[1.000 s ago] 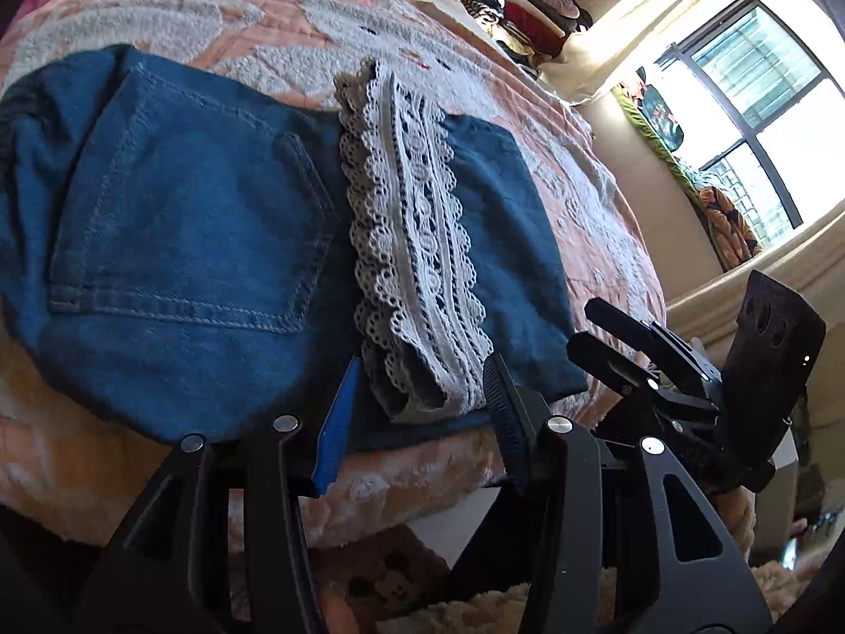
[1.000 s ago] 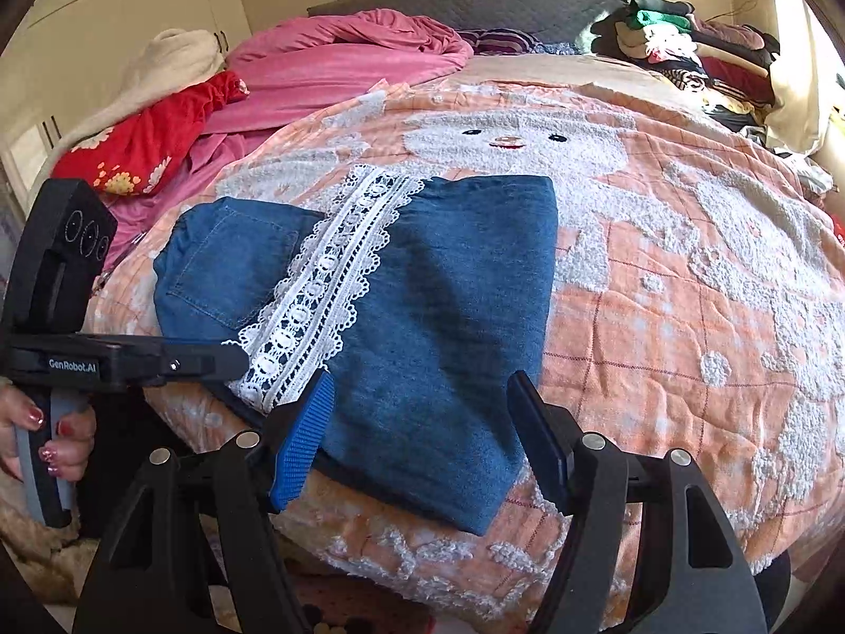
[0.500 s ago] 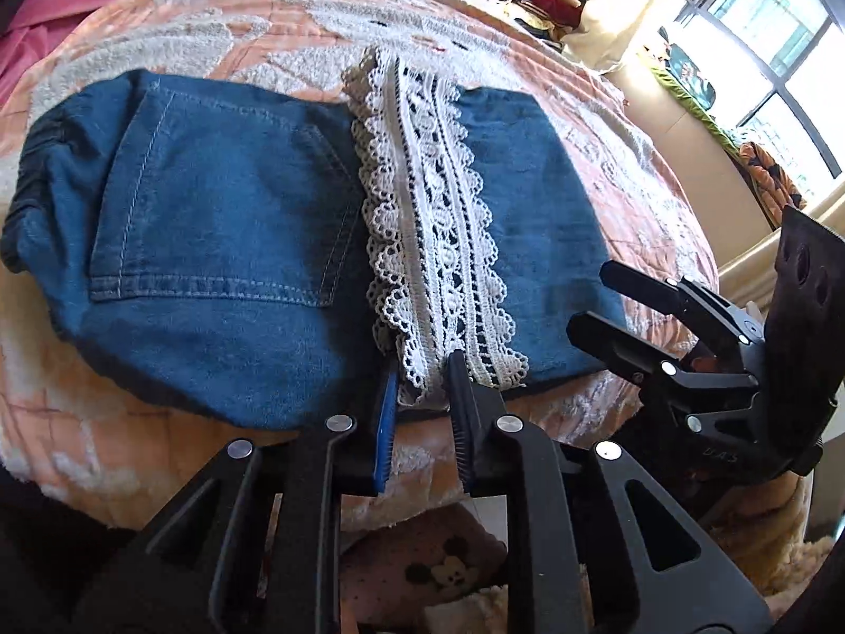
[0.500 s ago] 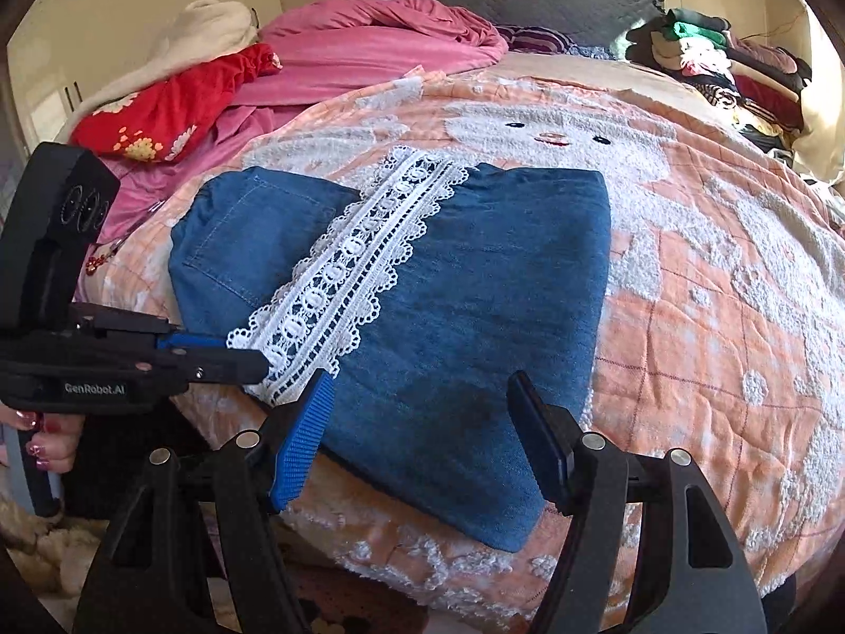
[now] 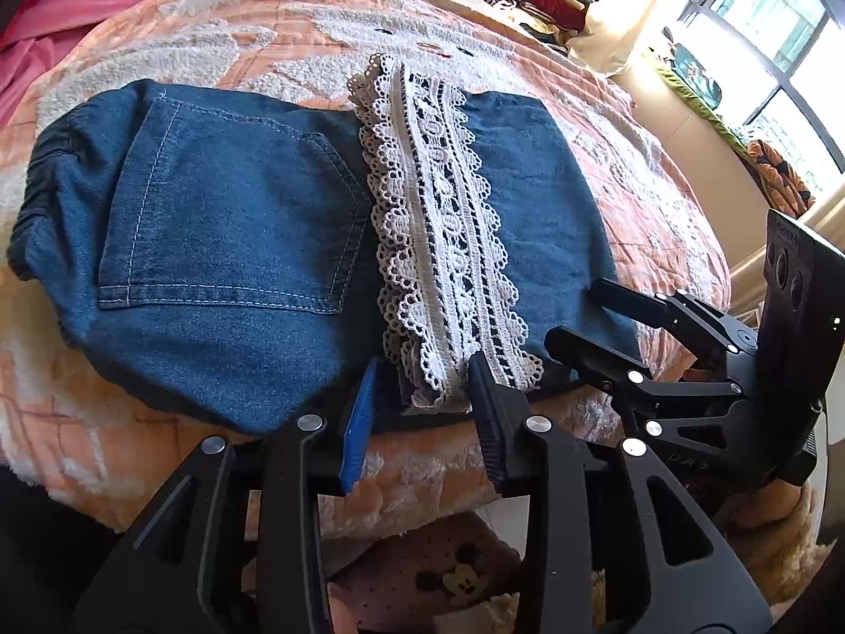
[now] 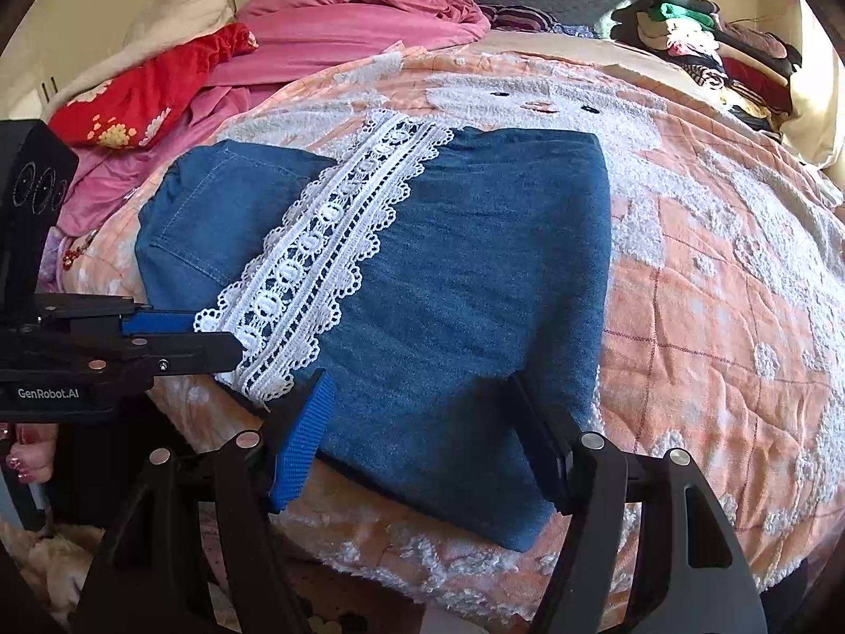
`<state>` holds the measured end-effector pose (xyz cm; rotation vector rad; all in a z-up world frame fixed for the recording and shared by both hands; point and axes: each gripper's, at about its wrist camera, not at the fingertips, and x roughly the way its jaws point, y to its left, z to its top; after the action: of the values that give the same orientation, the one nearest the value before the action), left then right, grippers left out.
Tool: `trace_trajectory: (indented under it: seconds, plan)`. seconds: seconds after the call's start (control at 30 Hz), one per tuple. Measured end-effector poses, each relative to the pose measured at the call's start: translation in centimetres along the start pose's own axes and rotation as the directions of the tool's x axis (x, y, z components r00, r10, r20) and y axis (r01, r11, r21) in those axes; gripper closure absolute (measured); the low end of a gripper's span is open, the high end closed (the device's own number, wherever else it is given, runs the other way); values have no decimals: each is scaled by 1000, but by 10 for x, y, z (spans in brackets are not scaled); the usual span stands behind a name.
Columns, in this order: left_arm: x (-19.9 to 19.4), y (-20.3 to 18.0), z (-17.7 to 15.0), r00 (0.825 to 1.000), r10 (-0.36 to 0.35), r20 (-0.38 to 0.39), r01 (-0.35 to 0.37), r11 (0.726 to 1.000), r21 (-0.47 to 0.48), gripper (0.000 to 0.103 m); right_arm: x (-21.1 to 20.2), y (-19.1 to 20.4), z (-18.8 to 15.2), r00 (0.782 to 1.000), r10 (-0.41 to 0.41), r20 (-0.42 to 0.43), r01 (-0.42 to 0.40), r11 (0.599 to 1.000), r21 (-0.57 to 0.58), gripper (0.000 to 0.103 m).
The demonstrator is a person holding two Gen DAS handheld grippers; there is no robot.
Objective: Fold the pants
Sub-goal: 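Open the left gripper and smooth the folded pants with both grippers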
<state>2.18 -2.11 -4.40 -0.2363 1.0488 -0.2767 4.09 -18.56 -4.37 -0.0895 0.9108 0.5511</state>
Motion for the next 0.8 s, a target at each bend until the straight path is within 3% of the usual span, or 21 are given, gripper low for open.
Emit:
trace_trajectory:
  seconds: [0.2,0.3,0.63,0.73,0.8]
  plan:
    - [-10,0,0,1000,12,23,-12,1000,-1,71,-17,-7,0,999,15,33,-17,998,56,36]
    - [-14,0,1,999,25,38,-25,1000,2,70,-22,-6,1,999,5,42,-8,998,56,26]
    - [-33,5,1,995,56,87,-57,998,3,59,-35,-2,6,998,-13,63,10,999,50,25]
    - [-39,5,1,993,57,104,-58,998,6,56,-39,0,9,997,-18,75,15,999,48,17]
    - [-43,6,1,991,66,115,-68,998,10,54,-42,3,12,996,-21,85,17,999,47,16]
